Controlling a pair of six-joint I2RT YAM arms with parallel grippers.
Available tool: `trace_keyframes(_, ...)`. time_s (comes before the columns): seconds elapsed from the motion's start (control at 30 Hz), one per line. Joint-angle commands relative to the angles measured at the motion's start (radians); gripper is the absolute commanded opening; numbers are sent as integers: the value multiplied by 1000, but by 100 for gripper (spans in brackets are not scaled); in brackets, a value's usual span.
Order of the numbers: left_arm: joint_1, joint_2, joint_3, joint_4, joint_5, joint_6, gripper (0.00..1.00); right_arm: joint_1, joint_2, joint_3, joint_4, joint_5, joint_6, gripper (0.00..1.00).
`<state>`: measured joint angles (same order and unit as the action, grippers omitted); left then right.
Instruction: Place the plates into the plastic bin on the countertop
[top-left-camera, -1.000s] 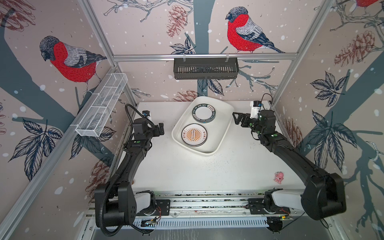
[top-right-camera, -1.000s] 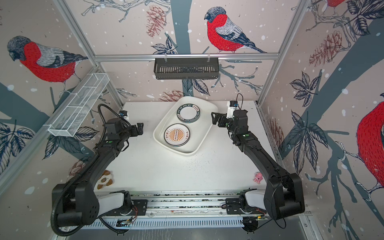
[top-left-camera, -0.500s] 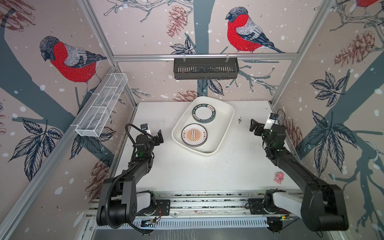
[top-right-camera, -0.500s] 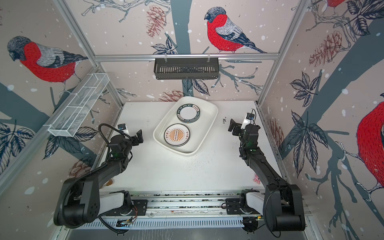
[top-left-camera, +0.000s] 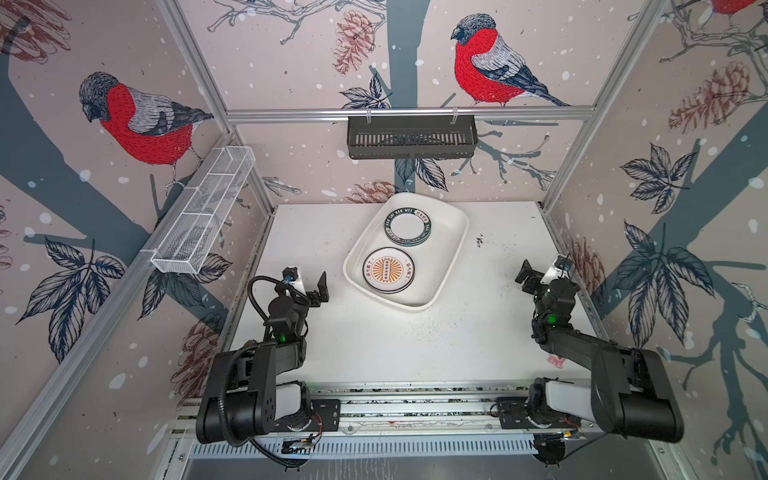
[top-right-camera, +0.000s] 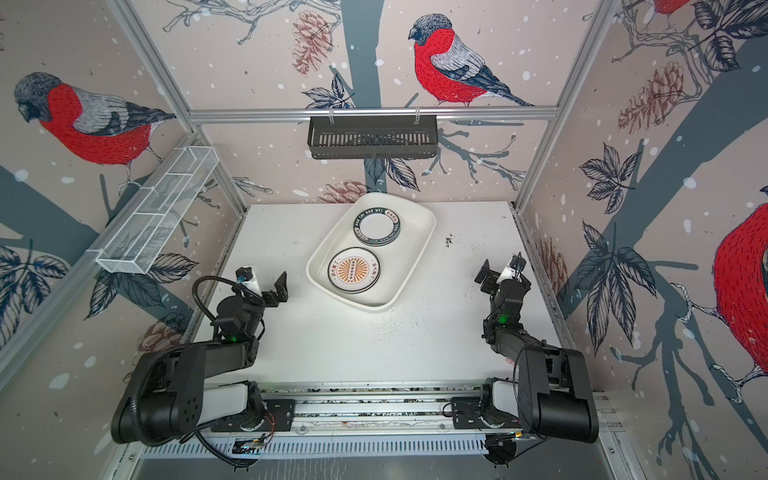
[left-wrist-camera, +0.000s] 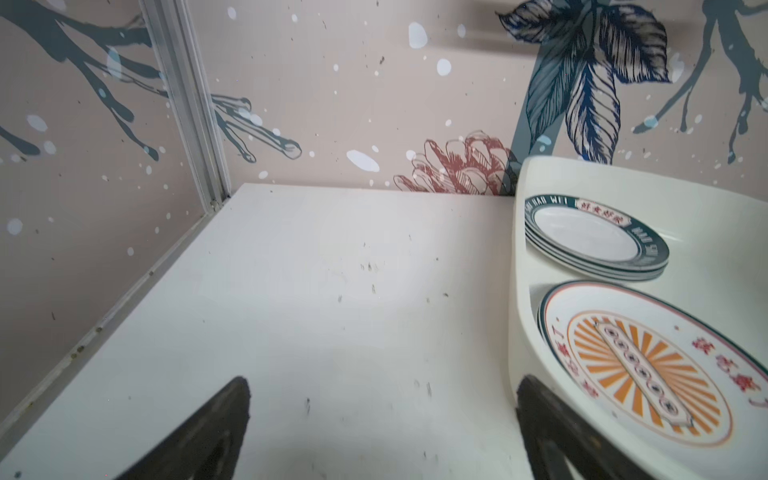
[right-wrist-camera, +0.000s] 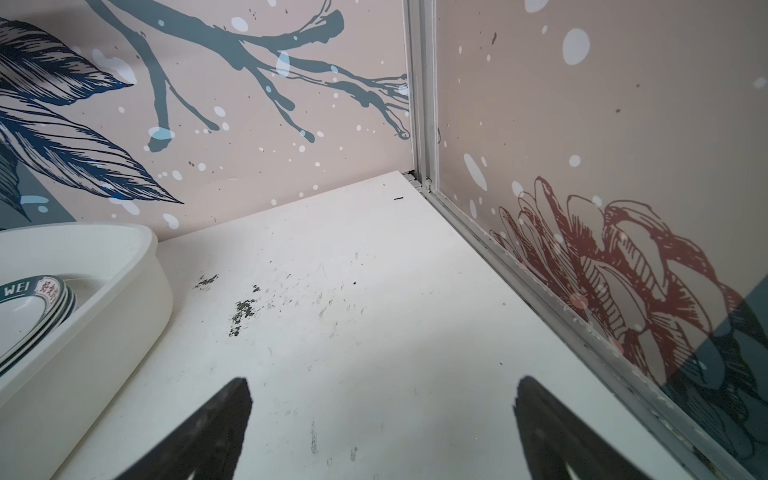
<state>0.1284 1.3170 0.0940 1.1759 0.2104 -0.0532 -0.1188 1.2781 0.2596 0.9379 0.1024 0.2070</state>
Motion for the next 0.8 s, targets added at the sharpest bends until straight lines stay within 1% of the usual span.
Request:
trace_keyframes(0.0, 11, 11, -37, 252, 16, -25, 99, 2, -53, -17, 86, -72, -14, 99)
trace_keyframes(0.03, 11, 13, -52, 268, 29, -21, 99, 2, -85, -31, 76, -67, 10, 100)
trace_keyframes(0.07, 11, 18, -64, 276, 44, -18, 99, 2, -86, -43, 100, -66, 15, 100)
trace_keyframes(0.13, 10, 65, -90, 365, 52, -16, 99, 3, -66, -60, 130, -64, -8, 100)
trace_keyframes(0.17, 10, 106, -97, 421, 64, -12, 99, 2, -62, -77, 139, -60, -21, 100)
trace_keyframes(0.23, 11, 204, -117, 556, 50, -22, 99, 2, -65, -120, 178, -54, -14, 100)
trace_keyframes(0.27, 11, 270, -121, 629, 44, -15, 99, 3, -59, -153, 236, -68, -19, 100)
trace_keyframes(0.33, 14, 271, -75, 565, 21, -35, 99, 7, -39, -214, 378, -72, -26, 100)
trace_keyframes(0.37, 15, 288, -63, 572, 21, -38, 99, 6, -30, -232, 432, -74, -29, 100)
trace_keyframes(0.43, 14, 306, -59, 596, 47, -38, 99, 6, 47, -247, 516, -87, -29, 100)
trace_keyframes(0.53, 15, 299, -49, 566, 40, -41, 99, 30, 195, -254, 670, -101, -51, 100)
trace_keyframes(0.57, 19, 293, -42, 545, 43, -44, 99, 43, 264, -254, 774, -95, -66, 99)
trace_keyframes(0.6, 19, 284, -30, 509, 46, -40, 99, 47, 308, -257, 841, -112, -75, 99)
trace_keyframes(0.63, 19, 280, -16, 480, 49, -38, 99, 44, 277, -245, 755, -112, -74, 99)
trace_keyframes(0.7, 14, 273, 8, 428, 63, -27, 99, 43, 215, -170, 519, -80, -64, 100)
trace_keyframes(0.73, 12, 269, 23, 400, 75, -18, 99, 48, 212, -110, 405, -58, -62, 100)
trace_keyframes(0.77, 6, 264, 38, 363, 77, -10, 99, 81, 222, -66, 343, -16, -87, 100)
